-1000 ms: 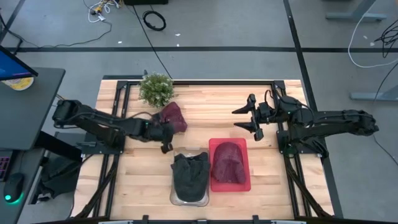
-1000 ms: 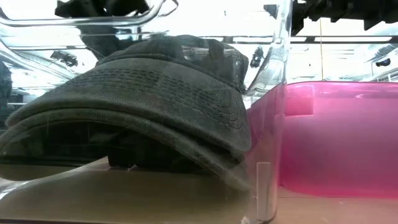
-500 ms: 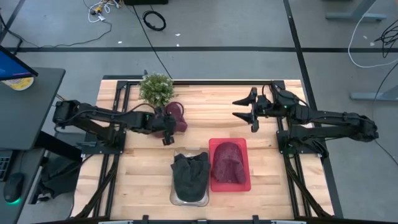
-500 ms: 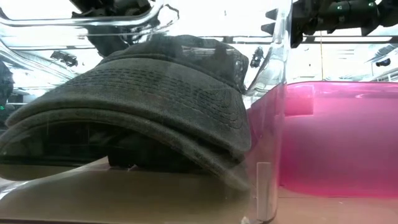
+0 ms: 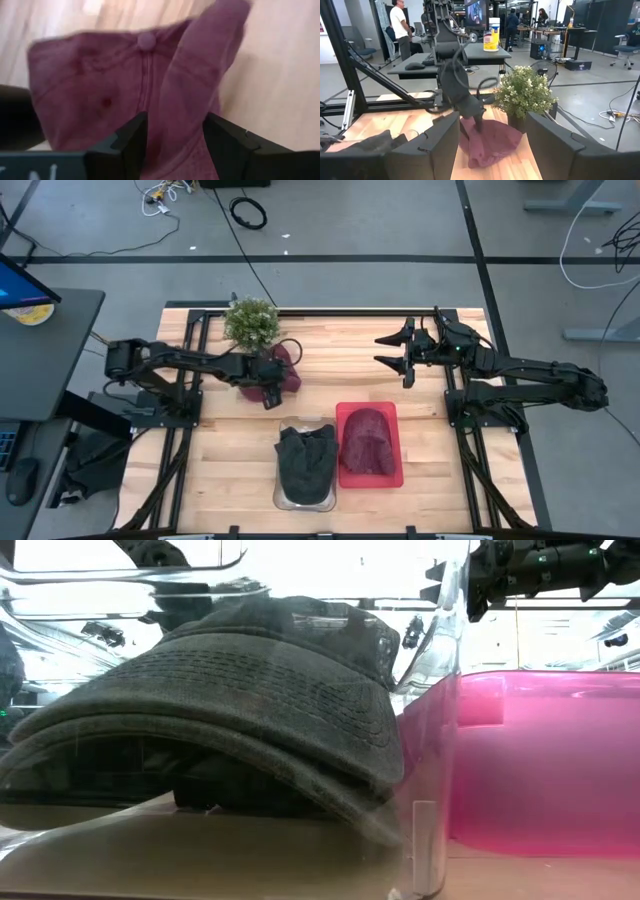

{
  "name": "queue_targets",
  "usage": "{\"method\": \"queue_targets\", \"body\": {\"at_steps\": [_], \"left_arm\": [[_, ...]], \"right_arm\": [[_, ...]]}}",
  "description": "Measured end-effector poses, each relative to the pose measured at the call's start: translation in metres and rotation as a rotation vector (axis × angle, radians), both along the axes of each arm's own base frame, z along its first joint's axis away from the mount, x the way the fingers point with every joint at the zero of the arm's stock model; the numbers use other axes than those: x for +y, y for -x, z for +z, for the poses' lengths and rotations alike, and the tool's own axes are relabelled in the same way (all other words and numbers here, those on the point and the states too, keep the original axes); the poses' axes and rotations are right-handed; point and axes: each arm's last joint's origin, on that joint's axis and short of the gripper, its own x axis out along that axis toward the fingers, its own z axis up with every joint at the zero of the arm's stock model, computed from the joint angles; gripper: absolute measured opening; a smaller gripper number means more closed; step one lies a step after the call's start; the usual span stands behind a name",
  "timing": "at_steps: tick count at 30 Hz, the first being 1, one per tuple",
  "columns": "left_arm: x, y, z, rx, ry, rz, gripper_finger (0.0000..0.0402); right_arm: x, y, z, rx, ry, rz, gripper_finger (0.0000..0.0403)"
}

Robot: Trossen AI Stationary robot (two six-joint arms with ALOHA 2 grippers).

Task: Pick & Place hat
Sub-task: Put the red cap in the red bin

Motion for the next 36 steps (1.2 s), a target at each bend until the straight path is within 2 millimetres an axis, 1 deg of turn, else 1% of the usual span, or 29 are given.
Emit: {"method": "queue_targets", "body": {"at_steps": [3,5,6,8,10,11,12,15,17,23,28,32,36], "left_arm": [[0.005,-0.002,-0.011,0.049,-0.018,0.004,0.0191],[0.008,-0.003,-0.014,0.079,-0.060,0.003,0.0178],[0.008,-0.002,-0.015,0.087,-0.069,0.001,0.0164],[0.008,-0.003,-0.014,0.083,-0.040,-0.012,0.0121],[0.007,-0.005,-0.008,0.066,0.006,-0.036,0.0052],[0.007,-0.007,-0.003,0.050,0.014,-0.034,0.0028],[0.007,-0.010,0.001,0.029,0.018,-0.027,0.0017],[0.003,-0.019,0.015,0.004,0.011,-0.040,0.0007],[-0.004,-0.025,0.025,-0.012,-0.025,-0.063,0.0006],[-0.030,-0.042,0.059,-0.070,-0.202,-0.096,0.0004],[-0.058,-0.052,0.085,-0.137,-0.299,-0.175,0.0003],[-0.081,-0.054,0.096,-0.160,-0.369,-0.275,0.0003],[-0.104,-0.051,0.097,-0.124,-0.444,-0.431,0.0003]], "right_arm": [[0.000,0.000,0.000,-0.001,-0.012,0.000,0.0231],[0.000,0.000,0.000,-0.002,-0.016,0.000,0.0231],[0.000,0.000,0.000,-0.002,-0.016,0.000,0.0231],[0.000,0.000,0.000,-0.002,-0.016,0.000,0.0231],[0.000,0.000,0.000,-0.001,-0.016,0.000,0.0231],[0.000,0.000,0.000,-0.002,-0.016,0.000,0.0231],[0.000,0.000,0.000,-0.001,-0.016,0.000,0.0231],[0.000,0.000,0.000,-0.003,-0.026,0.000,0.0231],[0.000,0.000,0.000,-0.003,-0.026,0.000,0.0231],[0.000,0.000,0.001,-0.016,-0.085,-0.003,0.0231],[0.000,0.000,0.003,-0.041,-0.110,-0.004,0.0231],[0.000,0.000,0.003,-0.054,-0.212,-0.006,0.0231],[0.000,0.000,0.002,-0.054,-0.285,-0.005,0.0231]]}}
